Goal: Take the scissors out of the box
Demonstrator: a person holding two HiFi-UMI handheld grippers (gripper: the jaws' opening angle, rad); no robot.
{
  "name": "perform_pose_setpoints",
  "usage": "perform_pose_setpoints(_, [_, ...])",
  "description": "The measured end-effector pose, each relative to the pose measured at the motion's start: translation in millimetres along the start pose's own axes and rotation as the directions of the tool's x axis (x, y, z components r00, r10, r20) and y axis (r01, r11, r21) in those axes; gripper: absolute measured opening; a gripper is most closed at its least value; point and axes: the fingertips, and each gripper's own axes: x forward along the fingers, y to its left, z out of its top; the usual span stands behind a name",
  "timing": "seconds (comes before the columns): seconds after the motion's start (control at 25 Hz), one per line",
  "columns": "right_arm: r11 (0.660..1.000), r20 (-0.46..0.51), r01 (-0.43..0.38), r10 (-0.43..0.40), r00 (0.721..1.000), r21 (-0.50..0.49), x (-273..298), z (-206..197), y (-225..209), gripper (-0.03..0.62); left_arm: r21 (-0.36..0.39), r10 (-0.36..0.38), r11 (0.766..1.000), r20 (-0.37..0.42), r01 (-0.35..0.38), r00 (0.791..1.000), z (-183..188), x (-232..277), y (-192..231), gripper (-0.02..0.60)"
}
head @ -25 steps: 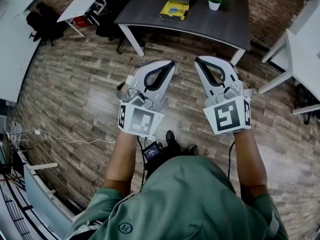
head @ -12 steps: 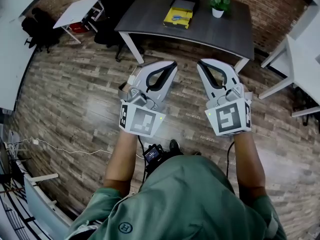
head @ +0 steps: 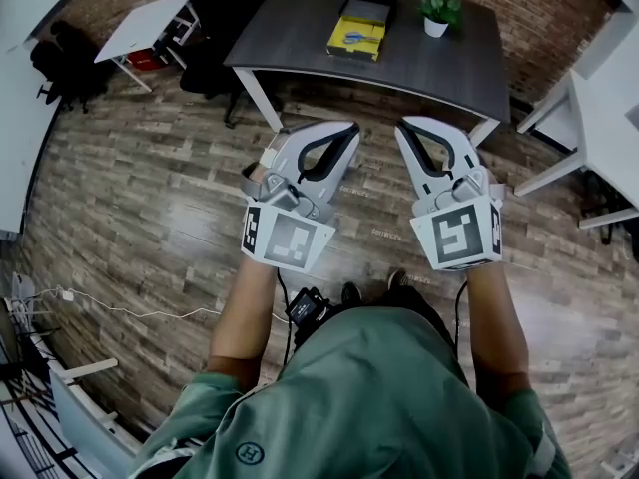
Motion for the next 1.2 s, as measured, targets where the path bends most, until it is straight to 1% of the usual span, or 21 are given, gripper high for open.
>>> perform_pose_setpoints(0.24, [1.0,0.002,-0.003,0.003,1.0,0.009,16.4,-11.7,-11.5,0.008,-0.007,-0.01,1.0,-0.007,0.01,1.0,-15.4,15.6,4.6,-0.002])
perform_pose_setpoints(0.56, [0.999,0.03,-0.011,0.01,0.999,0.032,47.5,-36.8,-49.2,0.008,0.002,-0.01,1.0,-0.039,0.01,0.999,-34.0,60.6,19.0,-0.002])
perform_pose_setpoints(1.0, [0.997,0.038,-0.049,0.047,0.998,0.067,95.8,-99.4,-110.9,0.008,-0.017,-0.013,1.0,-0.078,0.012,0.997,-68.5,154.7,36.7,-0.002])
perform_pose_setpoints(1.2, [0.994,0.058,-0.066,0.061,0.996,0.082,116.6,-123.6,-142.8,0.008,-0.006,-0.006,1.0,-0.116,0.005,0.993,-78.8,195.7,47.7,-0.002])
